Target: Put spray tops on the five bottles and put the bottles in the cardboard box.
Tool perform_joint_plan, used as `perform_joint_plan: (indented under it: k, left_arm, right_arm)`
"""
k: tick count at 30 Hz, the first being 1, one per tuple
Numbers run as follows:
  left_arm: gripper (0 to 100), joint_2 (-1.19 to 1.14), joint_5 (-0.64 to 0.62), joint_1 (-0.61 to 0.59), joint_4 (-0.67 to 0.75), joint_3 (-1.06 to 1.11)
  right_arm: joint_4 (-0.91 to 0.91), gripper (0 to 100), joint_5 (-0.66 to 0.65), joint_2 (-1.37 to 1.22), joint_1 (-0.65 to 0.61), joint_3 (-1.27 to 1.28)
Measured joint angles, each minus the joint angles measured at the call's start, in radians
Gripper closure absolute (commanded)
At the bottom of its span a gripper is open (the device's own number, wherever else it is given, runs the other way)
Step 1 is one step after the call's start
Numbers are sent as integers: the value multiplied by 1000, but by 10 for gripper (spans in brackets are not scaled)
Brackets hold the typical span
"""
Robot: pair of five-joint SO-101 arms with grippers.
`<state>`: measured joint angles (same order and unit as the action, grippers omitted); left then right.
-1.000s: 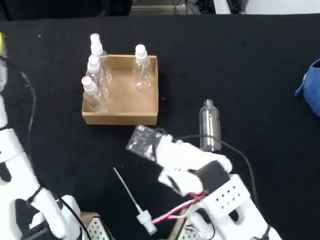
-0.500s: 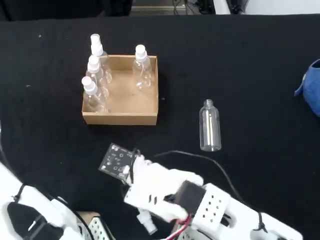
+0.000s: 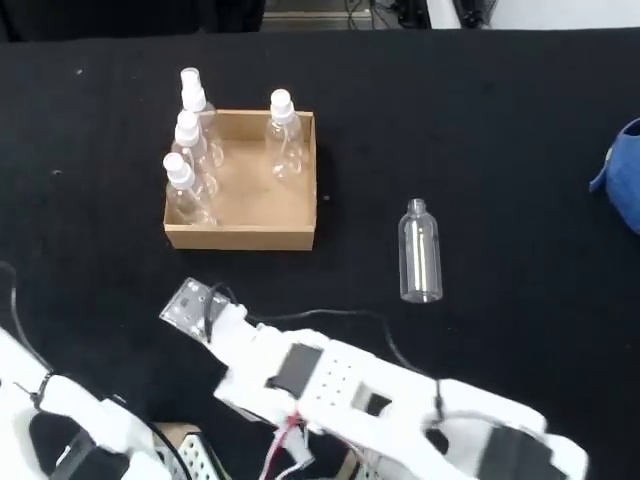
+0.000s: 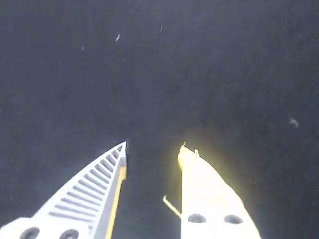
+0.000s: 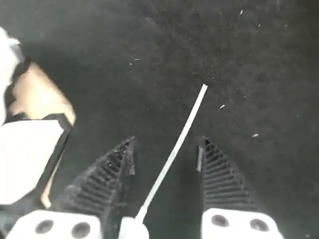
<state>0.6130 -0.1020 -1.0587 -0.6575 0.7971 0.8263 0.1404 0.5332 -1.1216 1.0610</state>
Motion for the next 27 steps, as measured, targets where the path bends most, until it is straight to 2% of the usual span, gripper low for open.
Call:
perform_joint_plan:
  k: [4,8,11,15,23,27]
  left_arm:
    - [970,104,-11,0,57,106]
    - [970,267,-11,0,92,192]
    - [970,376,-14,2,100,262]
    - [970,502,-17,49,100,342]
    - [970,723,-17,193,100,535]
    - [970,850,-17,206,100,631]
  right_arm:
    - [-54,884,11,-155,0,-28]
    - [-64,993,12,-219,14,-38]
    - [-66,989,3,-219,77,-38]
    - [-66,988,-92,-212,166,-38]
    - [-8,988,-218,-35,331,-38]
    - [-2,979,-285,29,388,-38]
